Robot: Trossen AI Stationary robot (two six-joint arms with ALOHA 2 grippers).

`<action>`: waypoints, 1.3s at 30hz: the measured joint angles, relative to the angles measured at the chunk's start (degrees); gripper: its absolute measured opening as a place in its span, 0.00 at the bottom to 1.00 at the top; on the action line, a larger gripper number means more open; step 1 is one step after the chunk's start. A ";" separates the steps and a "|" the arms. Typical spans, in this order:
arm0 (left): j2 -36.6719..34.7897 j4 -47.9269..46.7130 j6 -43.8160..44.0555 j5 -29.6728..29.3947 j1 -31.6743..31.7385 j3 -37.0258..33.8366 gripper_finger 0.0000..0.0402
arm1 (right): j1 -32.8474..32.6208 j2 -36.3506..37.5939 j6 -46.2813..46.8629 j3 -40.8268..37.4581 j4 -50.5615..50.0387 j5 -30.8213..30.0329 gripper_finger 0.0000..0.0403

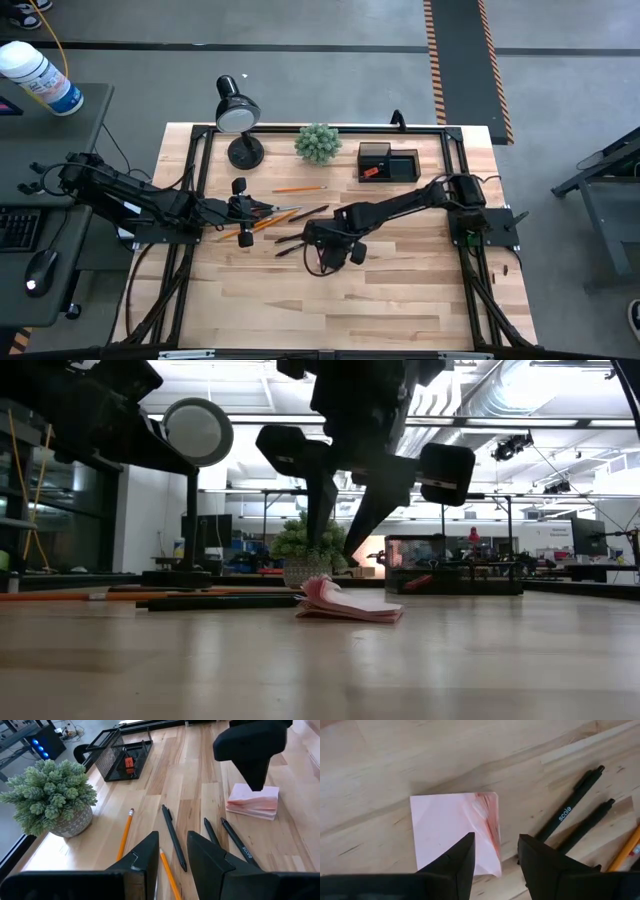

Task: Pick and place office supplies into organizer
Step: Put the pink sticky notes into the black desk organizer

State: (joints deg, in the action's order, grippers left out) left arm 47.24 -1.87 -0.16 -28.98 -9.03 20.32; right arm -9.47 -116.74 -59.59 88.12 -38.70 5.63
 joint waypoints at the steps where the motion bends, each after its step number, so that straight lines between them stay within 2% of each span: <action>1: 0.00 0.00 0.00 -0.05 0.01 0.00 0.22 | 0.16 -0.21 0.01 0.00 0.03 0.44 0.35; 32: 0.00 0.07 0.00 -0.16 0.00 -0.02 0.22 | 0.76 -4.38 -2.06 -0.02 2.11 1.90 0.34; 36: 0.00 0.07 0.00 -0.16 -0.01 0.00 0.22 | 0.98 -4.90 -2.36 -0.02 1.43 1.79 0.29; 39: 0.00 0.00 0.00 -0.16 -0.01 0.00 0.22 | 1.15 -4.88 -2.30 -0.02 1.62 1.75 0.19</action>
State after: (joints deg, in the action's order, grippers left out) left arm 47.24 -1.87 -0.16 -29.15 -9.04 20.31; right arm -8.32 -121.62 -61.89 88.09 -37.08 7.38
